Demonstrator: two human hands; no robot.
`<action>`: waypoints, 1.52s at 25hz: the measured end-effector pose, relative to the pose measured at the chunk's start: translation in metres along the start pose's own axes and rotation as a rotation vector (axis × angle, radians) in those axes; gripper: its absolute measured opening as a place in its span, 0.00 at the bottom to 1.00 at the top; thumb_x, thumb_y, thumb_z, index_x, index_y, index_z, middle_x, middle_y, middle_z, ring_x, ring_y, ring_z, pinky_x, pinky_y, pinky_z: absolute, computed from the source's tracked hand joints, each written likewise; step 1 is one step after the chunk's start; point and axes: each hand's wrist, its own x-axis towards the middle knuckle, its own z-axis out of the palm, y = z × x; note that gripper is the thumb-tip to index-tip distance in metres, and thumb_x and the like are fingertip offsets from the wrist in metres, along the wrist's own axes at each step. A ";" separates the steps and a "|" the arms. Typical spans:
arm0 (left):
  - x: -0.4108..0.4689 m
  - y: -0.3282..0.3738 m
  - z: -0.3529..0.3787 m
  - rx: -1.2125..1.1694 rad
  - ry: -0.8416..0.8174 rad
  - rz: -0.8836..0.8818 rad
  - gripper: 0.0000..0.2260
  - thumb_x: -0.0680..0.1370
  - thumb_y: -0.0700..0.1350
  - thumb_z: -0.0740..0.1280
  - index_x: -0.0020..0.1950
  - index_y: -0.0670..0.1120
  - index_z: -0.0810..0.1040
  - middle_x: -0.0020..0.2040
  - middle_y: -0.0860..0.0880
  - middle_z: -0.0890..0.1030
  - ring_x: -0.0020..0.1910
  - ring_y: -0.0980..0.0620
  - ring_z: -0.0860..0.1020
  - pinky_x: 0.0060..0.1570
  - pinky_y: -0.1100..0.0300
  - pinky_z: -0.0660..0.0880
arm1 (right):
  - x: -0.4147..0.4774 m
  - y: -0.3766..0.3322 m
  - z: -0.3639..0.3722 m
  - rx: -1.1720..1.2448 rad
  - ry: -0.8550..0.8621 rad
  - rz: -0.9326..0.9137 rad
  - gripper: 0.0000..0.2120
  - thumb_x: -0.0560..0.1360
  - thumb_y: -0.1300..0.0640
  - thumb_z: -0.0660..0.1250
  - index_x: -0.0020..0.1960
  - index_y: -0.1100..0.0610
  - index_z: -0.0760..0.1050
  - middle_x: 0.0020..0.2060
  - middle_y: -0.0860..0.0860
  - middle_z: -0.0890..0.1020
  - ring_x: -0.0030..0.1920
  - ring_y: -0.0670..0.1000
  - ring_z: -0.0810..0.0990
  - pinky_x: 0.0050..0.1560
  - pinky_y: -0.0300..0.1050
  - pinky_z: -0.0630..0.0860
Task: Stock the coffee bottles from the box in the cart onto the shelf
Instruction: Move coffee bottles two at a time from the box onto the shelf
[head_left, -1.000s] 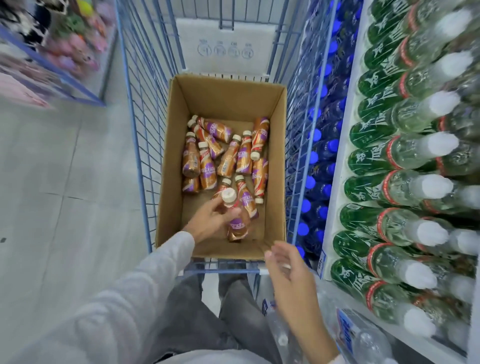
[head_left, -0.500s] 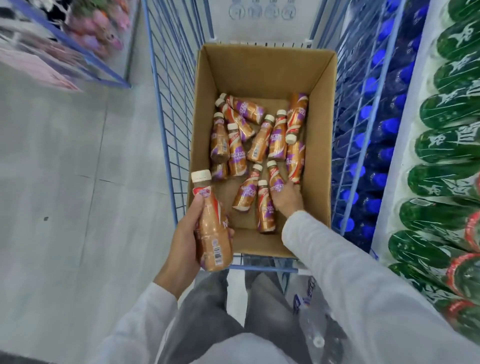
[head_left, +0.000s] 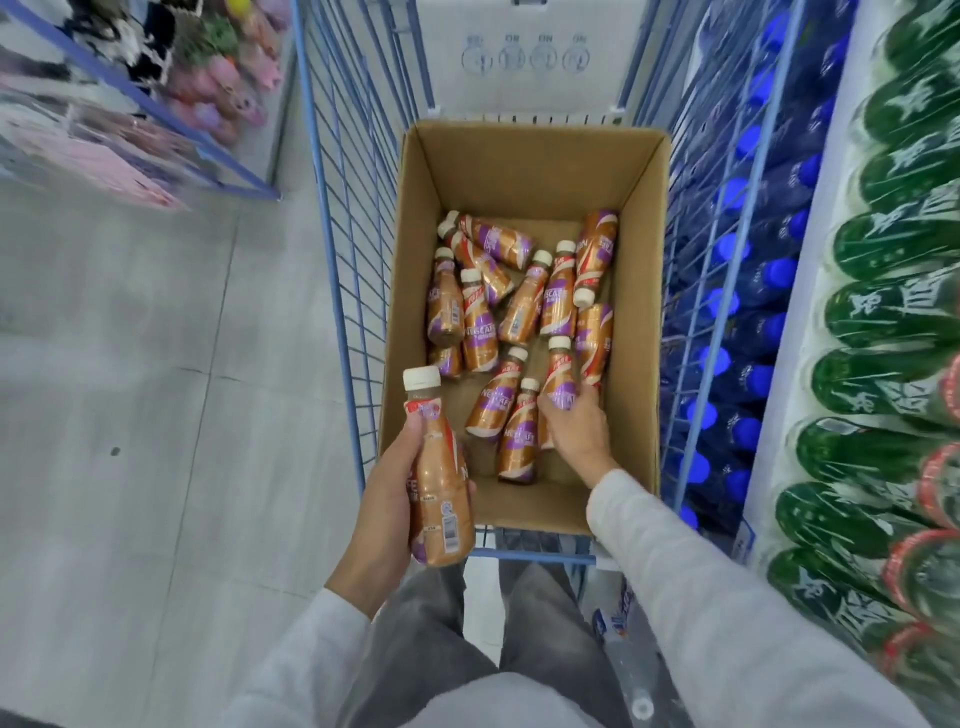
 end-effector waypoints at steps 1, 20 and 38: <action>-0.010 0.006 0.006 -0.006 -0.004 0.005 0.23 0.74 0.64 0.64 0.59 0.49 0.80 0.45 0.45 0.86 0.42 0.44 0.84 0.47 0.48 0.82 | -0.021 -0.010 -0.012 0.085 -0.012 -0.022 0.32 0.76 0.47 0.72 0.74 0.54 0.63 0.64 0.53 0.78 0.60 0.53 0.79 0.61 0.52 0.77; -0.185 0.027 0.066 0.357 -0.520 0.312 0.20 0.75 0.62 0.70 0.54 0.47 0.83 0.46 0.42 0.85 0.37 0.45 0.84 0.40 0.54 0.80 | -0.385 -0.016 -0.124 0.729 0.476 -0.304 0.15 0.75 0.48 0.73 0.60 0.47 0.75 0.49 0.47 0.84 0.47 0.44 0.83 0.48 0.42 0.77; -0.477 -0.231 0.121 0.932 -1.469 0.264 0.23 0.65 0.62 0.72 0.48 0.45 0.81 0.42 0.40 0.80 0.36 0.45 0.79 0.44 0.51 0.76 | -0.692 0.226 -0.154 1.042 1.379 -0.246 0.16 0.74 0.48 0.75 0.59 0.45 0.75 0.49 0.47 0.84 0.48 0.48 0.83 0.53 0.46 0.78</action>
